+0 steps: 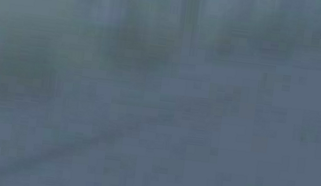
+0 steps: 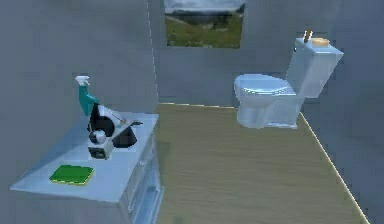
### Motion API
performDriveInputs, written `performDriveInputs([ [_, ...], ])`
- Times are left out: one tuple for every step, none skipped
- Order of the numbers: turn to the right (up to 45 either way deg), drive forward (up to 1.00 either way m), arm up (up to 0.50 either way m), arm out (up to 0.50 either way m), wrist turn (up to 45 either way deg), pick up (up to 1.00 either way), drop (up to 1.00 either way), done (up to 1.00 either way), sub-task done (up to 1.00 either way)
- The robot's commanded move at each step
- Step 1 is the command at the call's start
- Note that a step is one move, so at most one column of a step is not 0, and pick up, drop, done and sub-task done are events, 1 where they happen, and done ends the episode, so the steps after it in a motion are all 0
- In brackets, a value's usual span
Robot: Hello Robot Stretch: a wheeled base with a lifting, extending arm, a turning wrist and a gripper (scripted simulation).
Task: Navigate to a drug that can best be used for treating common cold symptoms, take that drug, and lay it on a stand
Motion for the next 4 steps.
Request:
performDriveInputs([
  [-24.0,0.00,0.00,0.00,0.0,0.00,0.00,0.00,0.00],
  [0.0,0.00,0.50,0.00,0.0,0.00,0.00,0.00,0.00],
  [0.0,0.00,0.38,0.00,0.0,0.00,0.00,0.00,0.00],
  [0.0,0.00,0.00,0.38,0.0,0.00,0.00,0.00,0.00],
])
